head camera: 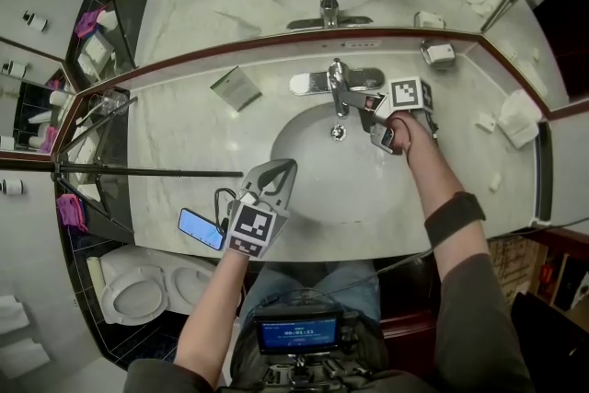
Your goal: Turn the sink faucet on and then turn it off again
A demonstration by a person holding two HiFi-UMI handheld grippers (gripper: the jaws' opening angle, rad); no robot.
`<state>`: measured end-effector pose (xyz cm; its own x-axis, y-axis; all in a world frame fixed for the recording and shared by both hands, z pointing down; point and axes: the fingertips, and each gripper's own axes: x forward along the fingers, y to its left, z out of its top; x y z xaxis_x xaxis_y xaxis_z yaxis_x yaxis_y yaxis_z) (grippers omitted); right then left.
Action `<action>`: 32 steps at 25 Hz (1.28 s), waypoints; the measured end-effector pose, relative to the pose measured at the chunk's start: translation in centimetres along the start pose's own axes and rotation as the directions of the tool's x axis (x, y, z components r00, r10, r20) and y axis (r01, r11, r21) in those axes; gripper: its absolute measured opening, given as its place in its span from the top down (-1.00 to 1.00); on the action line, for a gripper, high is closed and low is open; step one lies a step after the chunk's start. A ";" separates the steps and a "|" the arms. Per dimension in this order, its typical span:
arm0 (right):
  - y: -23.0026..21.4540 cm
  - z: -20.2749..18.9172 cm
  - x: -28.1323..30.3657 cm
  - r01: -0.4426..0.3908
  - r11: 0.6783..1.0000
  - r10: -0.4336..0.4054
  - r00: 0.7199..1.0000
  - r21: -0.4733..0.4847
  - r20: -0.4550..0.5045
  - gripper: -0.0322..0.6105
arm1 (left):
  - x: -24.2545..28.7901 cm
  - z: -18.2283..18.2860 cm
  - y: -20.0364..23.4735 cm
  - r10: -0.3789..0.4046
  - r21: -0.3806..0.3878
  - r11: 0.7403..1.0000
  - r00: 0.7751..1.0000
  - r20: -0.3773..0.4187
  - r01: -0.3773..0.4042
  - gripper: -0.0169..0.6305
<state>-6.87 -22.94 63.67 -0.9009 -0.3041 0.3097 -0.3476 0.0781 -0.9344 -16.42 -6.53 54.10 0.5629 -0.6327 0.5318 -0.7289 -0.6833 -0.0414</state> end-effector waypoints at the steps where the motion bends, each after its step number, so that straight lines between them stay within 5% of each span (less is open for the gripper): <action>1: 0.0 0.0 0.0 0.002 1.000 -0.002 1.000 -0.007 -0.003 0.51 | 0.0 -0.1 0.0 -0.001 0.000 1.000 1.000 -0.001 0.001 0.94; 19: 0.0 -0.2 -0.8 0.050 0.999 -0.050 0.998 -0.006 0.026 0.58 | -1.1 0.4 0.3 0.015 0.000 1.000 1.000 0.005 -0.015 0.94; 26: 1.6 0.1 -4.6 0.119 0.988 -0.114 0.992 -0.095 0.056 0.62 | -2.3 1.8 0.5 0.014 0.012 1.000 0.999 0.032 -0.014 0.94; 32: 4.1 1.7 -9.5 0.251 0.936 -0.215 0.963 -0.247 0.166 0.85 | -3.4 3.0 0.2 -0.008 0.016 1.000 0.999 0.052 0.007 0.94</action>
<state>0.71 -21.39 56.61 -0.7495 -0.4667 0.4696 -0.6159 0.2313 -0.7531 -17.31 -5.66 49.75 0.5879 -0.6455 0.4875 -0.7186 -0.6935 -0.0516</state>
